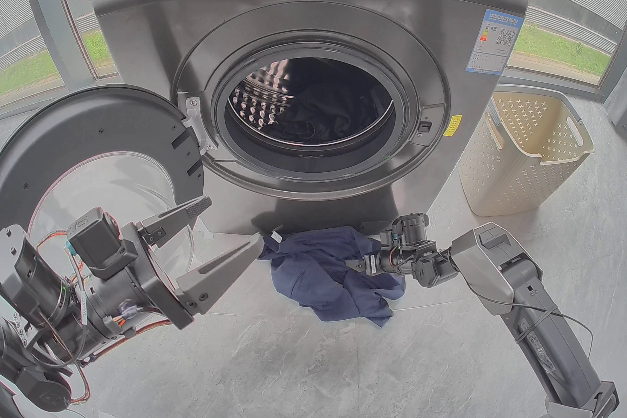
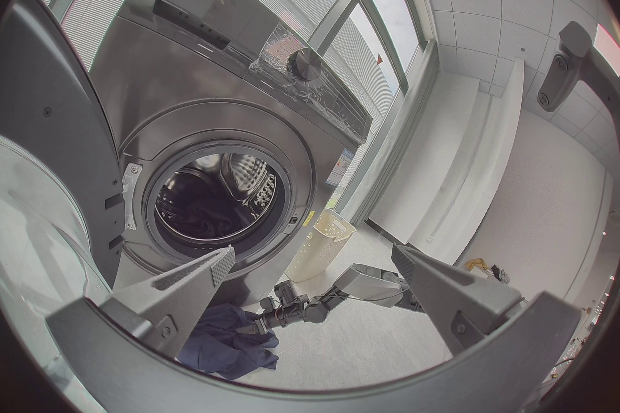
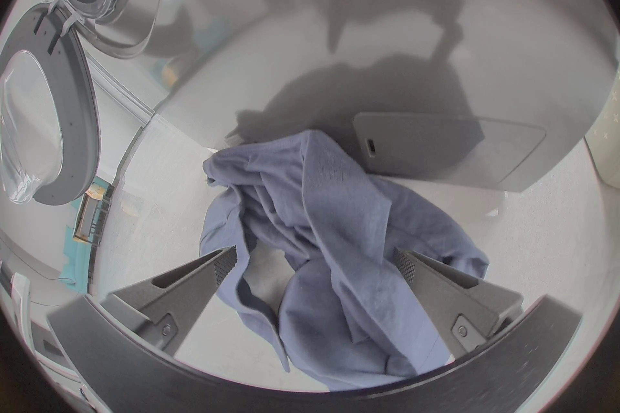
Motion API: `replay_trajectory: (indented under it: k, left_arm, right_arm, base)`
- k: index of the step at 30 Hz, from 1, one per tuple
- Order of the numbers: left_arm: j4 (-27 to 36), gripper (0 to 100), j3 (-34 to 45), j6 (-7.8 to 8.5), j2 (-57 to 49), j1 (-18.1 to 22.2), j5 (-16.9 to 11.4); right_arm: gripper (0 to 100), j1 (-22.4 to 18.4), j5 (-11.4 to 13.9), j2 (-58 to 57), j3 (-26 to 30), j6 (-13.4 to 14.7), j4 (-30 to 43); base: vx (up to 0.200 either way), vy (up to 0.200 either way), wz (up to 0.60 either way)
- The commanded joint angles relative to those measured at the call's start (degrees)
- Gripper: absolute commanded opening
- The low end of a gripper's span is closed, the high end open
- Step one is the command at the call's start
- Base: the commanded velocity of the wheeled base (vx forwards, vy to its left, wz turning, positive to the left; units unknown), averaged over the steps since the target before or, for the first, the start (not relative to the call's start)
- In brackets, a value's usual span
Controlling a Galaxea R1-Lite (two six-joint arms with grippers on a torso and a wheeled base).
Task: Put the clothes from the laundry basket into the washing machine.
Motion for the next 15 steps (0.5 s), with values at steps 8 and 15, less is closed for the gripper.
replay_trajectory:
  k: [8, 15]
  left_arm:
    - [-0.01, 100, -0.21, -0.80, -0.14, 0.11, -0.01]
    - [-0.01, 100, -0.56, -0.89, 0.03, 0.11, -0.01]
  right_arm:
    - [100, 0.33, 1.99, 0.47, -0.15, -0.02, 2.36]
    - [0, 0.33, 2.96, 0.55, -0.15, -0.02, 2.98]
  base:
    - [0.000, 0.000, 0.00]
    - [0.000, 0.000, 0.00]
